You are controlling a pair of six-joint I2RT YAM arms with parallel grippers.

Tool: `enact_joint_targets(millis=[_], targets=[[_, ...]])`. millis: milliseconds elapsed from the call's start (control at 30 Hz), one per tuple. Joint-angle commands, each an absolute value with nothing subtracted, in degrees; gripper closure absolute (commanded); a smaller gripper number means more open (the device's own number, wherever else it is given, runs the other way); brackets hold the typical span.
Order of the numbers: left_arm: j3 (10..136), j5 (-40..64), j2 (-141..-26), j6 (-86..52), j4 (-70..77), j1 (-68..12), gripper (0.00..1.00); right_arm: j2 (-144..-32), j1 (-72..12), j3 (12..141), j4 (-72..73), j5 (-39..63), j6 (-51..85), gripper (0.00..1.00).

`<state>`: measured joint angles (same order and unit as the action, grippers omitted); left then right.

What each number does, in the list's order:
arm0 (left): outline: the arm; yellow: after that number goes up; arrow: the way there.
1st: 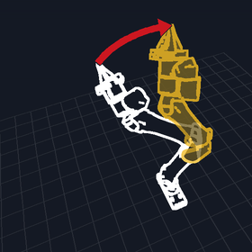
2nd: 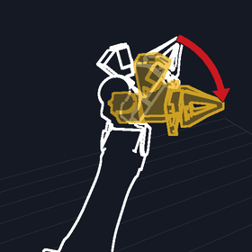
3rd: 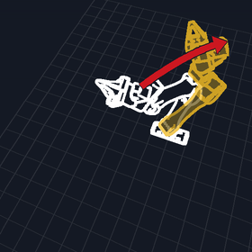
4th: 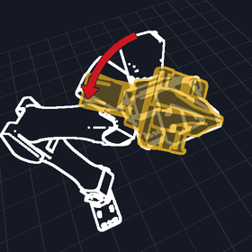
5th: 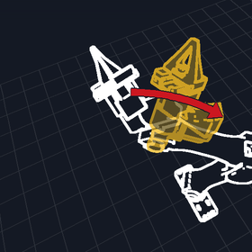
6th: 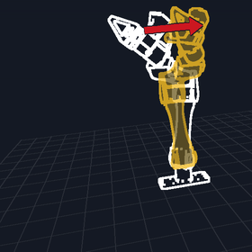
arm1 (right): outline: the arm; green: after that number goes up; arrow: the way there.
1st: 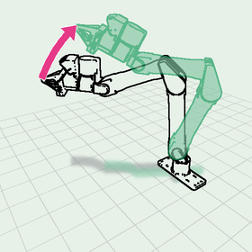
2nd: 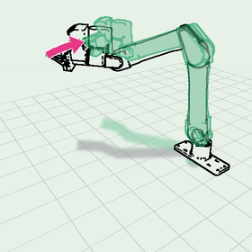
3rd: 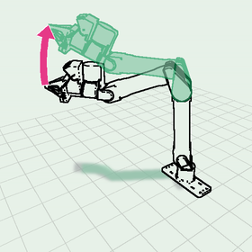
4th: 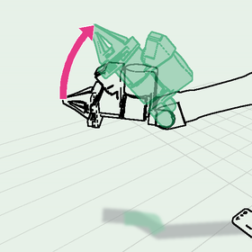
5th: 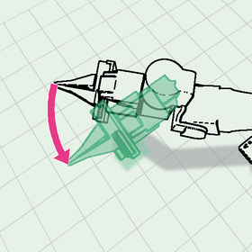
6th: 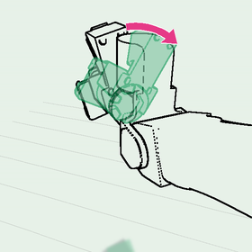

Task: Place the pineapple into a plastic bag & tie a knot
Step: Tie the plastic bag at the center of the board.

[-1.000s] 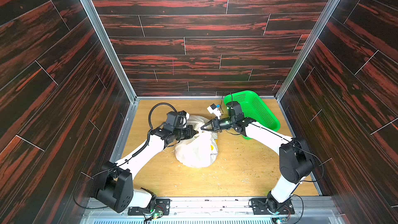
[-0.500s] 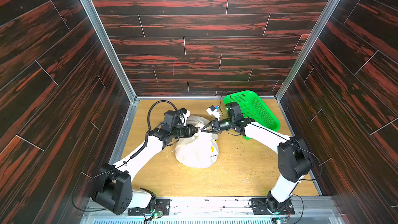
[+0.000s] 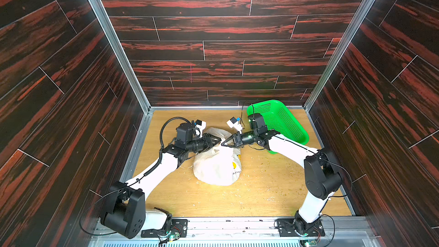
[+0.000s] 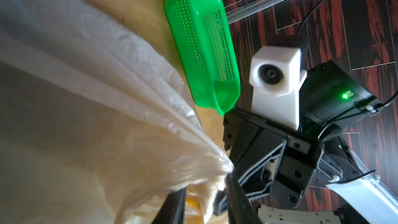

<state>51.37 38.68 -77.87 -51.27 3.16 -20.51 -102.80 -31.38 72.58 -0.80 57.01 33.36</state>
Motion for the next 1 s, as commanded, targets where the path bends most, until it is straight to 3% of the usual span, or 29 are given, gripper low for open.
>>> enact_joint_targets(millis=[0,167,300,433,533,733,833,967], targets=[[52.4,37.1,-73.8,-53.3,-4.6,-20.6,0.66,-103.7,-31.4,73.3,-0.1,58.2,32.8,1.0],[53.8,33.3,-74.0,-53.3,-12.9,-20.3,0.7,-103.7,-31.7,72.7,0.9,58.5,33.2,1.0],[55.7,33.5,-76.6,-58.2,-9.8,-20.3,0.76,-103.8,-31.8,72.6,2.0,58.7,33.4,1.0],[56.9,33.2,-77.2,-62.6,-8.0,-20.4,0.74,-104.3,-32.2,73.2,2.3,59.1,33.4,1.0],[55.7,31.5,-76.4,-66.0,-8.3,-20.4,0.65,-104.3,-32.3,73.0,2.7,59.3,33.6,1.0],[53.9,30.7,-76.7,-71.0,-5.7,-20.4,0.59,-103.8,-32.8,72.3,3.8,59.3,34.3,1.0],[52.8,30.6,-77.2,-74.2,-3.6,-20.4,0.59,-103.7,-33.0,72.2,4.0,59.1,34.4,1.0],[51.5,29.7,-77.1,-77.3,-3.4,-20.5,0.67,-103.4,-33.1,71.9,4.4,58.9,34.7,1.0]])
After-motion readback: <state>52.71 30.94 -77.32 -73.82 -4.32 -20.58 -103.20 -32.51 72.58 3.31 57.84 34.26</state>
